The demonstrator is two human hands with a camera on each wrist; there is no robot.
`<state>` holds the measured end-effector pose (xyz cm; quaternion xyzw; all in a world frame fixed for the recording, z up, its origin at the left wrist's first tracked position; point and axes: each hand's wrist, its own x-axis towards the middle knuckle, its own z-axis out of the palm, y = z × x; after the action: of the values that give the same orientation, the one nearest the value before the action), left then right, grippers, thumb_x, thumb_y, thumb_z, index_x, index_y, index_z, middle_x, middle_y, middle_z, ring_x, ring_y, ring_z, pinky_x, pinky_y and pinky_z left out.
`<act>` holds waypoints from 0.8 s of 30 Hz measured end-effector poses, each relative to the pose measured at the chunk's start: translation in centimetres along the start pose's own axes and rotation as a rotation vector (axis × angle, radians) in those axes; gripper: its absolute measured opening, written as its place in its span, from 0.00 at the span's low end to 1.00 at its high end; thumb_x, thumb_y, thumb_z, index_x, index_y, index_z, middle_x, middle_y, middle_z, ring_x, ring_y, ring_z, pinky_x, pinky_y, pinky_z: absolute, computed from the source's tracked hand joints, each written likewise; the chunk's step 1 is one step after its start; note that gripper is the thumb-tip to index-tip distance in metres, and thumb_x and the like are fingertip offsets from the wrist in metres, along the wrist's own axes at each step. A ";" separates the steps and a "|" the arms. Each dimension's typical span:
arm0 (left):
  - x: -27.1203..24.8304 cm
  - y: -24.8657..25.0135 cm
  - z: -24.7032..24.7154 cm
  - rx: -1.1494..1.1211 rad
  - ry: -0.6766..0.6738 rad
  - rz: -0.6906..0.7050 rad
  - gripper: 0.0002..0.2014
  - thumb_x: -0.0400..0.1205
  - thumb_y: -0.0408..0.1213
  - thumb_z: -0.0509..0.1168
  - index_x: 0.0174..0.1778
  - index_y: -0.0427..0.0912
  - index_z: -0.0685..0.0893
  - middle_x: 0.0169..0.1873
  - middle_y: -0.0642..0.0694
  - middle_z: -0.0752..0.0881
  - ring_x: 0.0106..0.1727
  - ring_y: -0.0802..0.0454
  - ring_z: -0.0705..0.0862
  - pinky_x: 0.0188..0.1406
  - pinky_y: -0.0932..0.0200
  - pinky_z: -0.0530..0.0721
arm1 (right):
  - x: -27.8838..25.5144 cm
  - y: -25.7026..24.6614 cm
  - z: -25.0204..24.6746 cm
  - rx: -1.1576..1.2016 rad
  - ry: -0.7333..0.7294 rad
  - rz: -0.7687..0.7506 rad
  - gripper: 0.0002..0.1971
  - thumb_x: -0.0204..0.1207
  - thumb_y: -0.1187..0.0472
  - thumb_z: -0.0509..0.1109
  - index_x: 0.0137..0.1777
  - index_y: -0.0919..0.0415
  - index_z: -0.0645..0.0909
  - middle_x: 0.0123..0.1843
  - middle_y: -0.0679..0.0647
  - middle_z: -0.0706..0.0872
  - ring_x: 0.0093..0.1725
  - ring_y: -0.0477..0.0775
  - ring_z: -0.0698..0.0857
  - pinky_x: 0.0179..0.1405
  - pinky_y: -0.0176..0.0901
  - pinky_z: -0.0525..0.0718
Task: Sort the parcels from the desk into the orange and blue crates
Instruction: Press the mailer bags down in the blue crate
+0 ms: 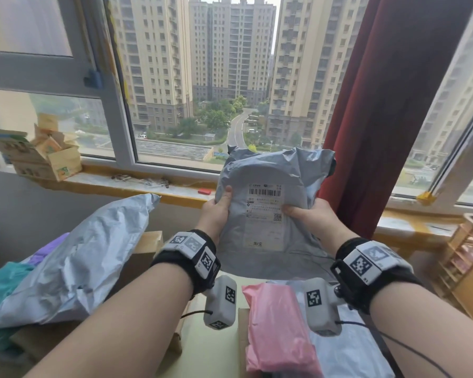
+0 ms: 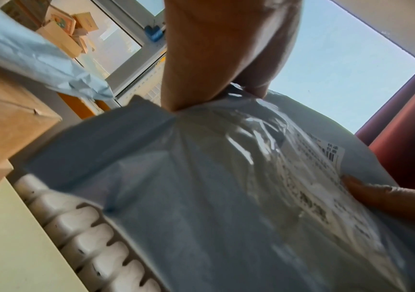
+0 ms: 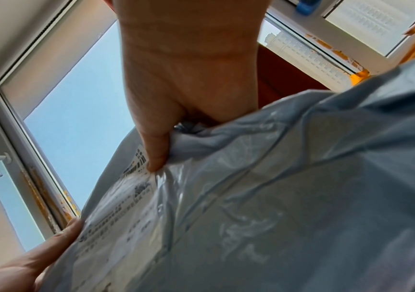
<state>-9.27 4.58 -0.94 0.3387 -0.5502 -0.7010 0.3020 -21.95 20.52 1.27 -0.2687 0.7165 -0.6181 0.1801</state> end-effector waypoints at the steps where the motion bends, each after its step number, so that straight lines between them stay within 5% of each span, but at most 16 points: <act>1: -0.2 -0.4 0.6 -0.001 -0.004 -0.010 0.37 0.72 0.66 0.68 0.62 0.35 0.82 0.53 0.37 0.89 0.54 0.37 0.88 0.61 0.39 0.84 | 0.0 0.4 -0.5 0.002 0.009 0.003 0.11 0.75 0.69 0.77 0.55 0.61 0.84 0.48 0.56 0.90 0.46 0.54 0.89 0.50 0.47 0.87; 5: -0.8 -2.2 3.2 -0.012 -0.021 -0.013 0.29 0.78 0.59 0.66 0.60 0.34 0.83 0.53 0.36 0.89 0.55 0.37 0.88 0.61 0.40 0.85 | 0.0 2.2 -3.0 -0.001 0.034 0.025 0.14 0.74 0.71 0.77 0.59 0.67 0.84 0.51 0.59 0.89 0.45 0.53 0.88 0.48 0.44 0.87; 9: -1.3 -4.2 5.9 -0.004 -0.037 -0.023 0.21 0.82 0.54 0.65 0.53 0.37 0.85 0.52 0.36 0.89 0.55 0.39 0.88 0.61 0.42 0.85 | -0.8 3.6 -5.8 0.000 0.046 0.046 0.13 0.75 0.72 0.76 0.57 0.62 0.83 0.48 0.55 0.88 0.43 0.47 0.87 0.42 0.33 0.88; 12: -2.2 -5.4 7.8 0.000 -0.087 -0.041 0.22 0.82 0.53 0.65 0.54 0.35 0.85 0.48 0.39 0.90 0.50 0.41 0.90 0.58 0.46 0.86 | -1.7 4.6 -8.1 0.019 0.069 0.096 0.14 0.73 0.70 0.78 0.57 0.61 0.83 0.53 0.58 0.90 0.51 0.56 0.89 0.54 0.48 0.88; 17: -3.7 -7.0 11.3 0.014 -0.219 -0.092 0.21 0.82 0.54 0.64 0.52 0.36 0.86 0.47 0.37 0.91 0.48 0.41 0.90 0.55 0.46 0.88 | -4.3 6.0 -11.9 0.024 0.173 0.175 0.13 0.72 0.66 0.80 0.53 0.56 0.83 0.54 0.57 0.90 0.54 0.59 0.89 0.61 0.58 0.86; 21: -4.9 -8.6 14.3 0.049 -0.333 -0.129 0.23 0.81 0.56 0.65 0.53 0.36 0.86 0.45 0.40 0.92 0.46 0.43 0.91 0.50 0.50 0.88 | -7.1 7.6 -15.0 -0.059 0.319 0.216 0.20 0.71 0.60 0.82 0.61 0.63 0.82 0.55 0.56 0.91 0.54 0.58 0.90 0.63 0.60 0.86; 24: -6.2 -10.0 16.7 0.094 -0.393 -0.167 0.35 0.72 0.68 0.67 0.57 0.39 0.85 0.48 0.43 0.92 0.49 0.43 0.90 0.57 0.44 0.87 | -9.5 8.1 -17.8 -0.128 0.389 0.257 0.25 0.70 0.55 0.83 0.64 0.64 0.82 0.56 0.55 0.90 0.54 0.57 0.89 0.62 0.58 0.85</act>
<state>-19.62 21.12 -7.10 0.2535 -0.6006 -0.7497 0.1137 -26.26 41.06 -4.36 -0.0624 0.8036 -0.5836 0.0985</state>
